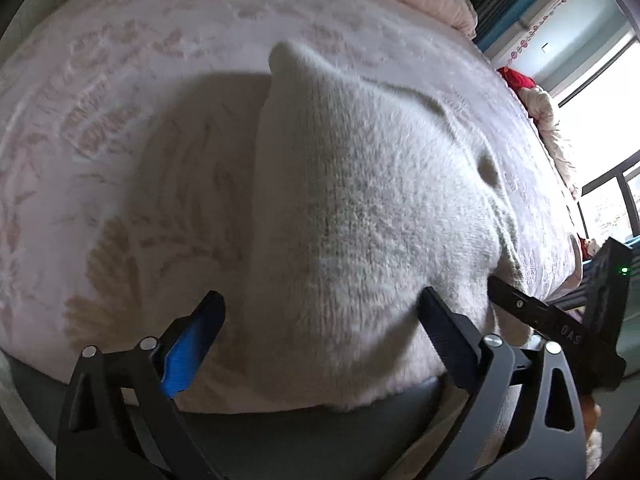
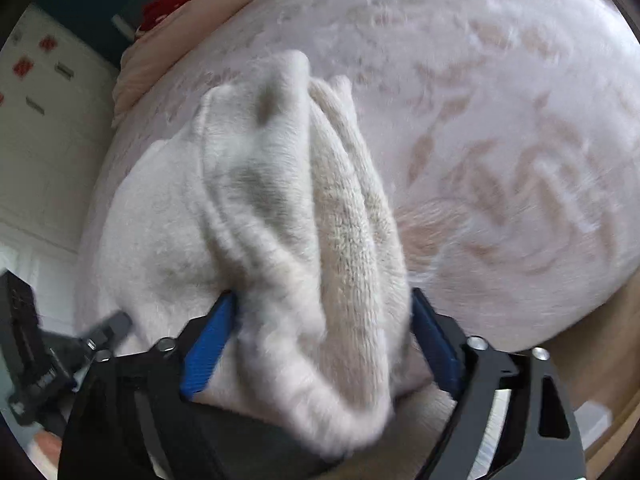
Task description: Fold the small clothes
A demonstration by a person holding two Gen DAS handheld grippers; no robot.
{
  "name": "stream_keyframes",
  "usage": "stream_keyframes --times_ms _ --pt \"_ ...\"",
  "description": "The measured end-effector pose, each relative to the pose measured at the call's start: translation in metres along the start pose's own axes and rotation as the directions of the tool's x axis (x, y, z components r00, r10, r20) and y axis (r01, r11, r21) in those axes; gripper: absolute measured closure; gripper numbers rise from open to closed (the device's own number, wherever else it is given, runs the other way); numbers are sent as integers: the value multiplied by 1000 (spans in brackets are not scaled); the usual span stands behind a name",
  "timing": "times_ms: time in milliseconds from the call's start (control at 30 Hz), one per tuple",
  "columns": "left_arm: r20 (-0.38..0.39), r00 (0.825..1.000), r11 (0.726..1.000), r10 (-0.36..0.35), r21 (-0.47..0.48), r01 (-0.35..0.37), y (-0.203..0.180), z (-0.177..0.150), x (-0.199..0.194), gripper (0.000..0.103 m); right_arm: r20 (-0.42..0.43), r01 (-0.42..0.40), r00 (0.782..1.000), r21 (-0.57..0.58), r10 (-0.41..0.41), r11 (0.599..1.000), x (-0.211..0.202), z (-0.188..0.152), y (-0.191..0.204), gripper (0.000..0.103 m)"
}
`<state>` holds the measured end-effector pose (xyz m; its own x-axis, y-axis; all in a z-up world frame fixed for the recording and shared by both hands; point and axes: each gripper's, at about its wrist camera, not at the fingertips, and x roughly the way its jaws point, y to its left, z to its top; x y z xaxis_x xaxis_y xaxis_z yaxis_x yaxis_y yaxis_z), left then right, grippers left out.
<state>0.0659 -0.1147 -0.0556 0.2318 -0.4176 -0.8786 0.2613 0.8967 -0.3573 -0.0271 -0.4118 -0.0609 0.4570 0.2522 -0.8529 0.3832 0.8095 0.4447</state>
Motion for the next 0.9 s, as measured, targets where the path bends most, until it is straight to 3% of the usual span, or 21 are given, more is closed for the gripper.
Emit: stream_keyframes --times_ms 67,433,833,900 --pt "-27 1000 1000 -8 7 9 -4 3 11 5 -4 -63 998 57 63 996 8 3 -9 5" --pt "-29 997 994 76 87 -73 -37 14 44 5 26 -96 995 37 95 995 19 8 -3 5" --pt "-31 996 992 81 98 -77 -41 20 51 5 43 -80 996 21 79 997 25 6 14 5" --pt "-45 998 995 50 87 -46 -40 22 49 5 43 -96 995 11 95 995 23 8 12 13"
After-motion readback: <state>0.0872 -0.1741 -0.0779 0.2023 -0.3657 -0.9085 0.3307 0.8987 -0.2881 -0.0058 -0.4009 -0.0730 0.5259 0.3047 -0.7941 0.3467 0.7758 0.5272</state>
